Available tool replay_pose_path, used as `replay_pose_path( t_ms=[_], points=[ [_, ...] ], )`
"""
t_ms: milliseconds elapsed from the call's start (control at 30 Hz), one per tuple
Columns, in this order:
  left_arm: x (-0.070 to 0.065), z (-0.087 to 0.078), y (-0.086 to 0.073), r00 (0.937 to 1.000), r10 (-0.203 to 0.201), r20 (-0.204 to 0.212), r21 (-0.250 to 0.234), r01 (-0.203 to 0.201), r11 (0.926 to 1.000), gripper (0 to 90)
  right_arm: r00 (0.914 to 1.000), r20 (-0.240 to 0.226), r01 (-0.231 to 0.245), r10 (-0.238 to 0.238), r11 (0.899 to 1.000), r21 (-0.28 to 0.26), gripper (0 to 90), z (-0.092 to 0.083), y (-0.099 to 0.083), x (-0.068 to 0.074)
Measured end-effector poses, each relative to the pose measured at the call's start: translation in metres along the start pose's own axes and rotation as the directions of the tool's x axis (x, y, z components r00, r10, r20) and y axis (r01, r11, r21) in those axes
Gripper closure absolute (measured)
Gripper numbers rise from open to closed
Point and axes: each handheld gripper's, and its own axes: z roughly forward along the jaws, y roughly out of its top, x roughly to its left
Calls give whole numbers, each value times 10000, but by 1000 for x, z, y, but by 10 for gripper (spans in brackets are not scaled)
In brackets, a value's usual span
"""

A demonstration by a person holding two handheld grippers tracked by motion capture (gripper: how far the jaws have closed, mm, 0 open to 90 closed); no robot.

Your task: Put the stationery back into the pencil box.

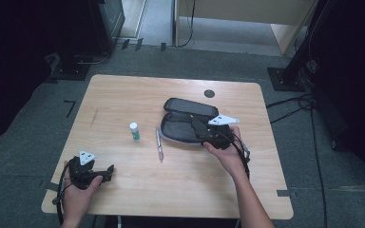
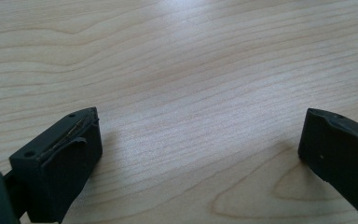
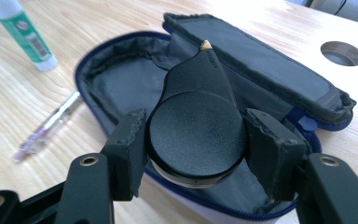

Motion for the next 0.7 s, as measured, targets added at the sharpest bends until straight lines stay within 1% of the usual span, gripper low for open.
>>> replay_pose_path(
  t_ms=[33, 67, 133, 200, 300, 367, 433, 467, 567, 700],
  points=[
    [0, 0, 0, 10000, 12, -2, 10, -12, 10000, 0, 10000, -68, 44, -44, 9999, 130, 419, 6, 0, -4],
    [0, 0, 0, 10000, 12, -2, 10, -12, 10000, 0, 10000, -68, 44, -44, 9999, 130, 419, 6, 0, -4],
    [0, 0, 0, 10000, 7, -1, 7, -7, 10000, 0, 10000, -98, -2, 4, 9997, 234, 419, 11, -1, -8],
    [0, 0, 0, 10000, 9, 2, 10, -9, 10000, 0, 9997, -177, -158, 166, 9990, 427, 419, 18, -1, -12],
    [0, 0, 0, 10000, 12, -1, 6, -12, 10000, 0, 9997, -162, -168, 177, 9986, 506, 419, 23, -1, -14],
    [0, 0, 0, 10000, 12, -3, 6, -12, 10000, 0, 9995, -206, -233, 249, 9971, 728, 419, 30, -3, -17],
    [0, 0, 0, 10000, 8, -2, 4, -8, 10000, 0, 9993, -217, -297, 315, 9962, 816, 419, 31, -4, -18],
    [0, 0, 0, 10000, 12, -3, 8, -12, 10000, 0, 9995, -208, -236, 258, 9949, 984, 419, 35, -5, -20],
    [0, 0, 0, 10000, 13, -3, 7, -13, 10000, 0, 9995, -235, -177, 203, 9941, 1069, 419, 37, -6, -22],
    [0, 0, 0, 10000, 14, -3, 7, -14, 10000, 0, 9988, -291, -349, 390, 9911, 1282, 418, 42, -8, -26]
  ],
)
